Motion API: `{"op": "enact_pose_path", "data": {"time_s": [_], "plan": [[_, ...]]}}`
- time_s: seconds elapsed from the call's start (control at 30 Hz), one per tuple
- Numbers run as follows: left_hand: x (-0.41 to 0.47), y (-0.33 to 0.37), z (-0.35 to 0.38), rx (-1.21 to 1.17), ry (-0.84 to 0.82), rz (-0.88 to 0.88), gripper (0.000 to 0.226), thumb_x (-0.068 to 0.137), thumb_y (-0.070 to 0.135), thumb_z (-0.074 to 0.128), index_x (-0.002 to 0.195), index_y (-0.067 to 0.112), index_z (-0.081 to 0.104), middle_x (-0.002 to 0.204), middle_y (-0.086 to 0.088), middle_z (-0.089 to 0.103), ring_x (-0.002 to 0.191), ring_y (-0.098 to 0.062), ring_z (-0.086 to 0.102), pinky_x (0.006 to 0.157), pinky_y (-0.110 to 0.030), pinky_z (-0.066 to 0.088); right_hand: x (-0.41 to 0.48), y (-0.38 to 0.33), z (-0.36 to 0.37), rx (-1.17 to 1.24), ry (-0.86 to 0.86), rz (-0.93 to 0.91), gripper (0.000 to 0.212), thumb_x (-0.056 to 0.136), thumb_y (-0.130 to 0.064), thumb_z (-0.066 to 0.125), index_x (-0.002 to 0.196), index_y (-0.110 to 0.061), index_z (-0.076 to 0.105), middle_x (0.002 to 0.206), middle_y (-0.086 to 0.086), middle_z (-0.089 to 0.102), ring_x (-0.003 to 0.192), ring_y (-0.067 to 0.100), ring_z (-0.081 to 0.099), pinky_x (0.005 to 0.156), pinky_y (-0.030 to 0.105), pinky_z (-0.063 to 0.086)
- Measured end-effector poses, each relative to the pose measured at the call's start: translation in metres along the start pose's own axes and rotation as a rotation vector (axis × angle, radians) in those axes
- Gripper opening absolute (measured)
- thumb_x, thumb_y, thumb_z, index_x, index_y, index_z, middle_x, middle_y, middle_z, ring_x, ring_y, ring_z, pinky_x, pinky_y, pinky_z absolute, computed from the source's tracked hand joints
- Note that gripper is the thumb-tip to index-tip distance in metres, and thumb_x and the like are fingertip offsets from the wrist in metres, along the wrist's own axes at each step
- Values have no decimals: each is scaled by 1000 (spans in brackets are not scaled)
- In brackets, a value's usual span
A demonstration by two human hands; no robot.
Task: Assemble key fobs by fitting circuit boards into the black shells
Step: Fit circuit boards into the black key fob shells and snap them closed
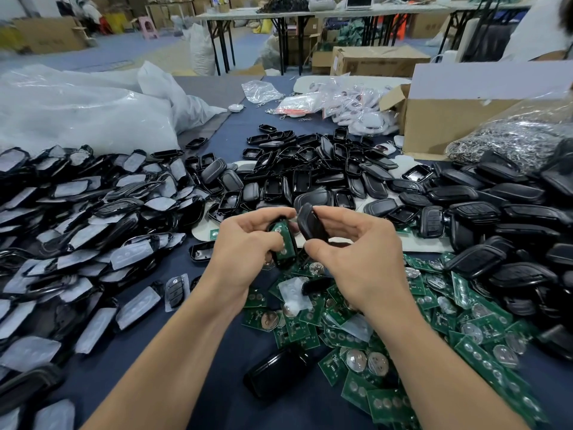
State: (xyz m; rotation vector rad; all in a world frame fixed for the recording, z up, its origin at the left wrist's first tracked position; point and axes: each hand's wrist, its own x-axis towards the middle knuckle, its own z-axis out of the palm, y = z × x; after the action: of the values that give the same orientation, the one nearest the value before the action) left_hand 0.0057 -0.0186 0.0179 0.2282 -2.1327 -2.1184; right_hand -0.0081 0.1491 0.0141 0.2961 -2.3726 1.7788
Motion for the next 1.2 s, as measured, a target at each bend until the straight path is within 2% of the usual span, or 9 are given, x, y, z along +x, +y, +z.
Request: {"op": "enact_pose_path", "data": {"time_s": [0.17, 0.5, 0.57, 0.7, 0.8, 0.9, 1.0, 1.1, 1.2], "plan": [[1, -1, -1, -9, 74, -3, 46, 81, -16, 67, 101, 22, 82, 87, -14, 79, 73, -15, 69, 64, -24, 58, -3, -3, 2, -37, 3, -5, 47, 72, -9, 87, 110, -36, 79, 88, -31, 73, 86, -15, 68, 76, 2, 49], [0, 0, 2, -22, 115, -59, 49, 78, -11, 68, 106, 27, 82, 90, -8, 78, 73, -16, 70, 62, -25, 58, -2, -2, 3, -19, 10, 14, 46, 72, -10, 87, 106, -40, 79, 88, -29, 75, 91, -12, 69, 80, 5, 51], [0, 1, 2, 6, 142, -81, 49, 75, -5, 64, 105, 31, 81, 86, -5, 79, 69, -15, 66, 57, -23, 53, 1, -2, 2, 163, -5, 124, 44, 74, -5, 86, 102, -37, 78, 93, -20, 79, 93, -1, 74, 84, 16, 57], [-4, 4, 3, 79, 47, -55, 39, 66, 14, 52, 86, 25, 84, 64, -4, 68, 56, -9, 53, 53, -18, 44, 7, -3, -1, 820, -59, 465, 25, 89, 4, 71, 112, -2, 72, 100, 13, 79, 89, 24, 76, 79, 32, 63], [-10, 6, 8, 112, -3, -21, 29, 74, 34, 58, 83, 21, 83, 56, 1, 53, 48, -12, 41, 47, -19, 37, 9, -4, -2, 980, -119, 561, 24, 96, 1, 61, 120, 2, 67, 110, 18, 77, 96, 26, 76, 84, 38, 64], [-14, 4, 9, 360, 81, 199, 23, 76, 46, 71, 98, 48, 80, 64, 14, 67, 55, -8, 57, 56, -23, 47, 8, -5, -1, 981, -144, 576, 30, 100, -5, 58, 128, 0, 65, 117, 14, 76, 103, 24, 72, 91, 36, 62], [-22, 2, 14, 681, 115, 380, 43, 71, 43, 79, 112, 56, 73, 80, 27, 70, 60, 2, 61, 65, -22, 53, 9, -3, 0, 996, -143, 585, 32, 99, -7, 59, 129, -2, 65, 119, 15, 75, 99, 24, 69, 79, 30, 62], [-24, 0, 20, 683, 203, 414, 31, 77, 38, 75, 105, 51, 77, 92, 39, 67, 55, 2, 58, 62, -24, 53, 7, -2, 1, 989, -174, 589, 30, 97, -8, 61, 127, -3, 65, 110, 13, 77, 89, 20, 72, 78, 31, 63], [-20, -2, 18, 553, 260, 357, 20, 81, 40, 73, 95, 54, 76, 71, 24, 71, 53, -8, 61, 54, -26, 51, 7, -1, 1, 723, -126, 506, 23, 96, -12, 67, 119, -8, 69, 99, 8, 79, 90, 23, 75, 83, 34, 64]]}}
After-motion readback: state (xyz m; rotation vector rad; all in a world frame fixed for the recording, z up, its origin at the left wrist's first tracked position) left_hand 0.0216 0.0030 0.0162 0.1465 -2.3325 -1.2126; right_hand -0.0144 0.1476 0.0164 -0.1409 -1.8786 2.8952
